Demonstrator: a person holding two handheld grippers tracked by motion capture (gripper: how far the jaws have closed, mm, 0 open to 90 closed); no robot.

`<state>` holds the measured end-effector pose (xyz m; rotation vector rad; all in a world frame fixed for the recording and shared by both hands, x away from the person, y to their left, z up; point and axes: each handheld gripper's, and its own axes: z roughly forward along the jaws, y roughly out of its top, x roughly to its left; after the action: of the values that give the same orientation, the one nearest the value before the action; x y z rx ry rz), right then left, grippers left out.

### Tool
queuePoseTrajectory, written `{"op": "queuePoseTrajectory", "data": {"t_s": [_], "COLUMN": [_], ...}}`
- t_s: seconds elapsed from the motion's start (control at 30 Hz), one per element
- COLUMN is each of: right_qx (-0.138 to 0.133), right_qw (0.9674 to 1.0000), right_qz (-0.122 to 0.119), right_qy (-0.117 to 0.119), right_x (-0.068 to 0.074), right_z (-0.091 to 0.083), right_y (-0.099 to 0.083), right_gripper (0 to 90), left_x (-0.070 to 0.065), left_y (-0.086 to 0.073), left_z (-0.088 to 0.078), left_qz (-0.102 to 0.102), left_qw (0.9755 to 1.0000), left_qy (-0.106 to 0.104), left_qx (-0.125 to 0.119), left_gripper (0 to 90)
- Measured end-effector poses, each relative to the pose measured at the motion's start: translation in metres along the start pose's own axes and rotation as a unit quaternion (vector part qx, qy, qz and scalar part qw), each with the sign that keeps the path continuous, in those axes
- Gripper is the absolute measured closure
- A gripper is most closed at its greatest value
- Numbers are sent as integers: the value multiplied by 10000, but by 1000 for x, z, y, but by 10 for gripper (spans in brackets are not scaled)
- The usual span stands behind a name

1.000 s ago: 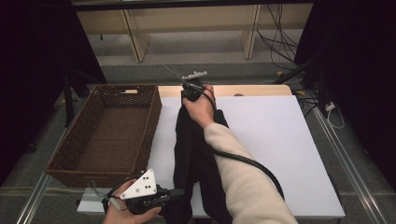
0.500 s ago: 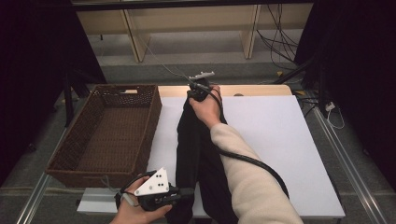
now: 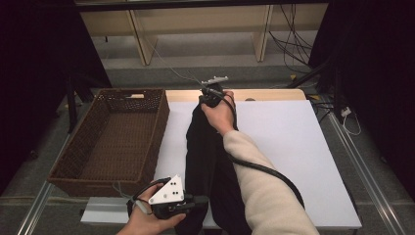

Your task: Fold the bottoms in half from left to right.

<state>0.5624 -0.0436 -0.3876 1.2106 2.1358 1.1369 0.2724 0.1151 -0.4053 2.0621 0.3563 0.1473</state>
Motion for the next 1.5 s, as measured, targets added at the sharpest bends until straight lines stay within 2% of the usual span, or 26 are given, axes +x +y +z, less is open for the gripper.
{"op": "queuePoseTrajectory", "data": {"t_s": [0.3,0.6,0.8,1.5], "right_qx": [-5,9,13,46], "right_qw": [10000,9999,9999,9997], "right_qz": [-14,72,30,139], "right_qy": [-69,-107,-137,-188], "right_x": [-6,-12,-16,-24], "right_z": [-2,-4,-6,-7], "right_y": [-2,-4,-5,-11], "right_gripper": [876,877,876,876], "left_x": [1,2,2,0], "left_y": [5,10,13,17], "left_z": [6,13,19,36], "left_qz": [64,80,95,167], "left_qw": [10000,9999,9999,9995], "left_qy": [-42,-95,-140,-237], "left_qx": [-3,23,24,108], "left_gripper": [890,890,890,890]}}
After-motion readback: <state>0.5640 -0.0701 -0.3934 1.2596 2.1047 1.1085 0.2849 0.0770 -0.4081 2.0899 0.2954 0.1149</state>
